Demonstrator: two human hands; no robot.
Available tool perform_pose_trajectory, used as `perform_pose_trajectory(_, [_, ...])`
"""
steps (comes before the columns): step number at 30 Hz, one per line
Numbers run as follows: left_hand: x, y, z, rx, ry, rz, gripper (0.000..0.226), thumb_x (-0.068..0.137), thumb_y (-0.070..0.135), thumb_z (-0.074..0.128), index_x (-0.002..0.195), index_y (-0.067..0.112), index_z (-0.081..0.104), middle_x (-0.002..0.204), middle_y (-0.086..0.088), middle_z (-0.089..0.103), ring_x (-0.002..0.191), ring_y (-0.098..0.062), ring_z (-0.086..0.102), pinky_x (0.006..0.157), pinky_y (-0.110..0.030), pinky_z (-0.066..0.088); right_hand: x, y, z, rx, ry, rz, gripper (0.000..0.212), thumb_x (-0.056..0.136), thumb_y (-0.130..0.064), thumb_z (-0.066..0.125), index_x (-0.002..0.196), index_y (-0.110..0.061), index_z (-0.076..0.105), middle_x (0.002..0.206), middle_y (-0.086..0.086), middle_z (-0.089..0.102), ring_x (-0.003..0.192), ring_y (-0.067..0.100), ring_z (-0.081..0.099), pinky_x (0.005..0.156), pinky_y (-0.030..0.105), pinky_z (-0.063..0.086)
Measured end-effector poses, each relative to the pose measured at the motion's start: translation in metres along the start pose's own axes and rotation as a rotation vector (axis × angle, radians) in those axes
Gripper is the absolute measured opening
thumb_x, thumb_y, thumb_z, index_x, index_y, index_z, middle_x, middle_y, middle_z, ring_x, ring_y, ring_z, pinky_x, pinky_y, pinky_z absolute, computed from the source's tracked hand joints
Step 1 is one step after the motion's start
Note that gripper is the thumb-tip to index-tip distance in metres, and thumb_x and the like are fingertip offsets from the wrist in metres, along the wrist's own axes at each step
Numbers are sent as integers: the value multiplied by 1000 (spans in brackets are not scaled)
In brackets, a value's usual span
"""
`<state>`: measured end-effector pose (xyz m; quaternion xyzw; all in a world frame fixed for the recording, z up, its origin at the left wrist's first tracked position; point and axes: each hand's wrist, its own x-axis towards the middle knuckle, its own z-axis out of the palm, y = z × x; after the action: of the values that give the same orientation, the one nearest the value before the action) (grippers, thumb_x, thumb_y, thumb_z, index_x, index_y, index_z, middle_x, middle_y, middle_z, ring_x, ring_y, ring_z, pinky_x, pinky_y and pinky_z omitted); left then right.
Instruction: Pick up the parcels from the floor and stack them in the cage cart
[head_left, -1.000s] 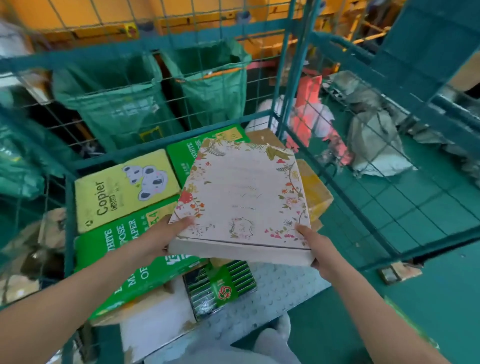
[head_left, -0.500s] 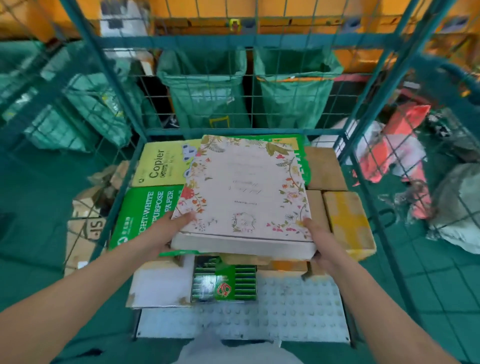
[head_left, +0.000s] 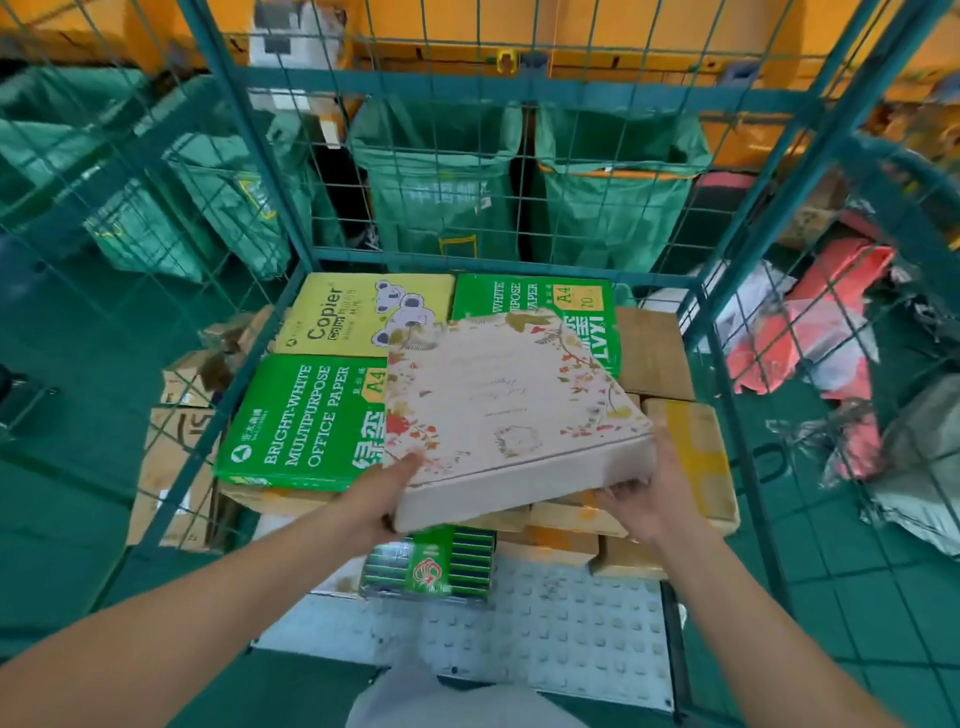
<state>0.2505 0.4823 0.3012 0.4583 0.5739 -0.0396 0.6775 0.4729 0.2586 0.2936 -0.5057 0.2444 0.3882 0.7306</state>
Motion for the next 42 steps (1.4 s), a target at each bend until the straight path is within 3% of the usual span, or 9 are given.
perform_pose_trajectory(2, [1,-13,35,-87,-43,-7,47,97,48,65,127,15,53,117,-18,67,96,-33,67,64,-38,59,-4,7,0,-24,-52,11,92,69,-63,86,145,-25,51,139,15,60,124,38,60,88,60,59])
perform_pose_trajectory(5, [-12,-27,86,-99,-176,-40,21,105,45,53,109,25,54,113,-12,71,99,-30,68,84,-45,59,-7,14,3,-161,-61,51,55,92,-38,75,137,-24,47,120,5,62,108,25,60,96,56,54])
perform_pose_trajectory(10, [-9,-32,113,241,-355,-137,50,101,59,50,105,11,63,90,-11,71,83,-25,65,96,-42,56,11,-4,-4,-345,93,-44,66,80,-18,87,133,-17,47,120,9,66,107,30,65,91,58,58])
perform_pose_trajectory(16, [27,-18,84,454,-419,-89,84,94,58,65,159,33,19,147,-11,54,112,-23,63,87,-38,61,35,-37,-27,-669,60,-184,51,85,-10,80,118,-25,45,115,5,64,102,29,66,78,49,59])
perform_pose_trajectory(21, [60,-14,68,436,-301,-94,96,92,58,67,164,29,10,156,-13,44,131,-32,53,98,-42,57,73,-48,-40,-600,39,-90,50,91,-17,76,131,-22,45,120,11,66,106,34,67,92,59,56])
perform_pose_trajectory(27, [92,-21,67,442,-180,-109,76,99,45,64,160,22,25,157,-12,41,121,-27,56,79,-33,59,125,-59,-39,-581,-172,-25,57,100,-24,67,148,-34,38,137,3,66,118,27,68,99,56,55])
perform_pose_trajectory(32, [132,-27,74,490,-125,-162,77,99,44,65,160,25,22,155,-13,45,118,-25,57,79,-31,58,165,-56,-34,-985,-69,50,75,105,-58,41,162,-45,-6,166,-4,32,148,31,38,116,52,34])
perform_pose_trajectory(38, [184,-39,88,742,-119,-120,81,96,49,67,160,31,23,144,-10,54,104,-23,64,79,-32,57,215,-37,-67,-1072,-59,21,69,107,-57,37,164,-42,1,171,-1,19,154,33,26,122,54,24])
perform_pose_trajectory(42, [205,-56,92,891,-168,-114,58,99,55,58,148,33,37,114,-4,63,85,-19,66,70,-31,59,229,-22,-88,-1007,-48,-38,65,109,-46,43,165,-34,12,172,-6,14,157,26,19,123,50,23])
